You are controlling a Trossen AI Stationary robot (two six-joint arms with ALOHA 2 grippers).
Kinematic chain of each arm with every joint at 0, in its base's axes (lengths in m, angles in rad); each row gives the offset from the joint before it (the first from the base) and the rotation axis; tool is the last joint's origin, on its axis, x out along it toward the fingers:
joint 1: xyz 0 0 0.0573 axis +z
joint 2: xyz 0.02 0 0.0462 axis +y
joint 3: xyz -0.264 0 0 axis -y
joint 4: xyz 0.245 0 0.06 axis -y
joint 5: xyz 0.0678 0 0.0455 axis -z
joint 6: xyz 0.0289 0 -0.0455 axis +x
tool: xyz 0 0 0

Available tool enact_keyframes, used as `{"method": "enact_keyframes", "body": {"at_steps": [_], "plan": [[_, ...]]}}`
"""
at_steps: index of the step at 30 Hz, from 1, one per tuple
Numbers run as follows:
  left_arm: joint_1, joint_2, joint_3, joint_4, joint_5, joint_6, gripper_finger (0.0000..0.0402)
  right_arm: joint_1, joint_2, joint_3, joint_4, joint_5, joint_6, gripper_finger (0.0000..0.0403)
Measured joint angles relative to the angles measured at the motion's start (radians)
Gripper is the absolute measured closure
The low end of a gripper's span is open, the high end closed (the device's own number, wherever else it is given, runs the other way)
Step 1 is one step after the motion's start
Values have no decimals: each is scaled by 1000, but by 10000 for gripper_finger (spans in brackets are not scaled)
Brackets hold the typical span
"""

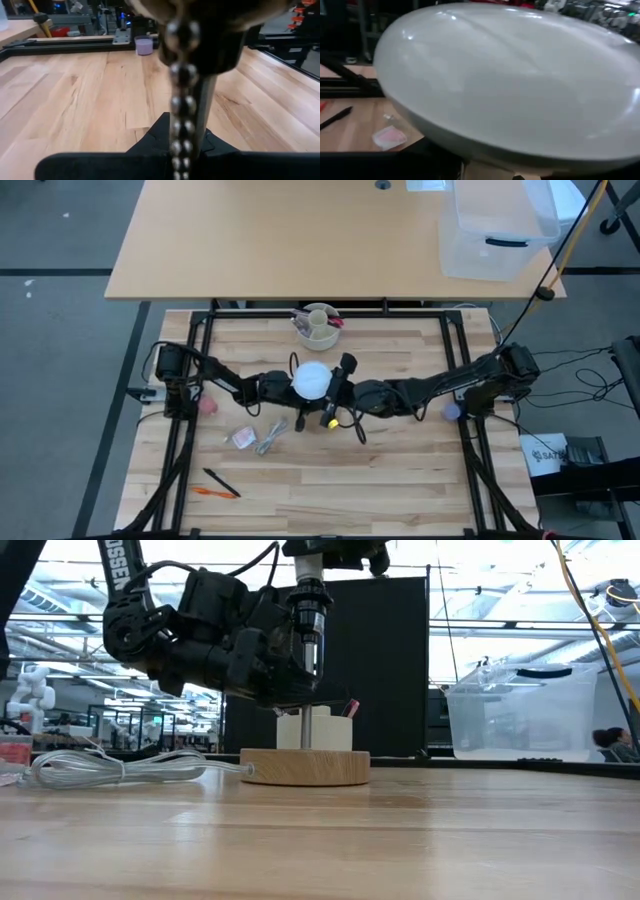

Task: Screw lightbulb
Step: Remove the lightbulb from the wooden lamp

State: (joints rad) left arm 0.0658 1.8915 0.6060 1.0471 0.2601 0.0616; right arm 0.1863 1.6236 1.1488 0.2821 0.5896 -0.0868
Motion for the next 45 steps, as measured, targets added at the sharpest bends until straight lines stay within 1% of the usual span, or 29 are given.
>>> {"method": "enact_keyframes", "body": {"at_steps": [2, 7, 12, 17, 24, 30, 33, 34, 38, 45], "plan": [[0, 0, 0, 0, 27, 5, 379, -17, -8, 1, -20, -52, -4, 210], [2, 0, -2, 1, 73, 7, 379, -73, -20, 4, -62, -220, -27, 211], [3, 0, -2, 1, 128, 9, 379, -133, -31, 4, -91, -441, -77, 213], [12, 0, -1, -9, 224, 8, 379, -195, -30, 4, -107, -654, -123, 213], [13, 0, 0, -21, 326, 46, 379, -259, -26, 4, -97, -897, -138, 213], [20, 0, 0, -30, 401, 64, 379, -276, -25, 2, -76, -989, -165, 233], [23, 0, 0, -34, 414, 68, 379, -279, -25, 0, -71, -997, -161, 241], [24, 0, 0, -38, 421, 74, 379, -279, -25, 0, -70, -1004, -162, 241], [35, 0, 0, -40, 508, 72, 379, -279, -24, 0, -57, -1047, -178, 241], [49, 0, 0, -49, 565, 74, 379, -279, -23, -1, -31, -1085, -213, 241]]}}
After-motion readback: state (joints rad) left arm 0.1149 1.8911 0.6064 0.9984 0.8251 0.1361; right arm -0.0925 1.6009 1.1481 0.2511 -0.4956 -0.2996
